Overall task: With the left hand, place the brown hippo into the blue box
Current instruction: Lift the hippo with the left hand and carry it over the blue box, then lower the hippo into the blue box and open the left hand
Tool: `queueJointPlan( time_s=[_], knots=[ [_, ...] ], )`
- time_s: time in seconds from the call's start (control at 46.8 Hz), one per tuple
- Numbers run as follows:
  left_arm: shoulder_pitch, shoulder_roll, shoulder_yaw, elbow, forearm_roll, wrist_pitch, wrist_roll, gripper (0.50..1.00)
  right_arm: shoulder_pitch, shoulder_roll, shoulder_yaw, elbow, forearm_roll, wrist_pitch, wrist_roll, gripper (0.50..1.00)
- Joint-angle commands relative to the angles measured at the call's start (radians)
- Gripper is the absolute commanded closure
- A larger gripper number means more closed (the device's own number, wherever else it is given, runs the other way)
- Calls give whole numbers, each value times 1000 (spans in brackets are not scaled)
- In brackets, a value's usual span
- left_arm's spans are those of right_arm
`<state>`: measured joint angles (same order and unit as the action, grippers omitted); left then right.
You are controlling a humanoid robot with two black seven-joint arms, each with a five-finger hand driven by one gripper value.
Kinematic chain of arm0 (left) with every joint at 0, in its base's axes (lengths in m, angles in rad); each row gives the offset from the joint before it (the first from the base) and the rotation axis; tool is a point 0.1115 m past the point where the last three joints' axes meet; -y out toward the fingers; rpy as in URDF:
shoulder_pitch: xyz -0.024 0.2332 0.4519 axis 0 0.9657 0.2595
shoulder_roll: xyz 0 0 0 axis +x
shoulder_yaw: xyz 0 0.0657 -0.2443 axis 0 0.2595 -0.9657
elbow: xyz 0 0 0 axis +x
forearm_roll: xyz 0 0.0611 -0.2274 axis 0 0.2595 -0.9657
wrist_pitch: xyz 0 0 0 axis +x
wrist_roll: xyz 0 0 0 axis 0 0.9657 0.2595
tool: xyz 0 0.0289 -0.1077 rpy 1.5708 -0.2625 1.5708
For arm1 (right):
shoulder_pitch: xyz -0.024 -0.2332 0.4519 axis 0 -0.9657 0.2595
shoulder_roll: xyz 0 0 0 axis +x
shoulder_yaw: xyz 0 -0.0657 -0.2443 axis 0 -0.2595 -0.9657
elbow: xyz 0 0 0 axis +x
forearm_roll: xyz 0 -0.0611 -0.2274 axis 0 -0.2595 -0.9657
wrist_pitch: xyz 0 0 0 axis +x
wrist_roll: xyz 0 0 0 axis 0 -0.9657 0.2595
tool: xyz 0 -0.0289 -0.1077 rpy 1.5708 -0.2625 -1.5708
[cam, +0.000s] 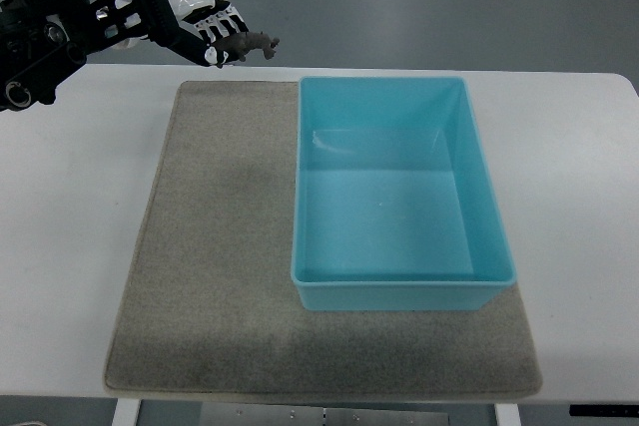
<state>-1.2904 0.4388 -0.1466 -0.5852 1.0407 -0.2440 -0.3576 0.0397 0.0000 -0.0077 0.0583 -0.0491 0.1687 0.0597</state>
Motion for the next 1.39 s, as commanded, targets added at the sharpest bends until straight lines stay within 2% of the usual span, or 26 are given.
queueJointPlan(
  time_s=[0.0, 0.235, 0.363, 0.727, 0.877, 1.368],
  knots=[
    [-26, 1, -13, -36, 4, 0, 0, 1000, 0, 0, 0, 0, 0, 0, 0, 564],
    [-78, 14, -34, -208, 10, -1, 5, 1000, 0, 0, 0, 0, 0, 0, 2, 564],
    [-96, 3, -34, -249, 13, -3, 5, 1000, 0, 0, 0, 0, 0, 0, 0, 564],
    [-101, -46, -19, -288, 15, -72, 3, 1000, 0, 0, 0, 0, 0, 0, 0, 564],
    [-90, -54, -15, -315, 18, -72, 3, 1000, 0, 0, 0, 0, 0, 0, 0, 564],
    [-63, -212, 145, -309, 32, -60, 5, 1000, 0, 0, 0, 0, 0, 0, 0, 564]
  ],
)
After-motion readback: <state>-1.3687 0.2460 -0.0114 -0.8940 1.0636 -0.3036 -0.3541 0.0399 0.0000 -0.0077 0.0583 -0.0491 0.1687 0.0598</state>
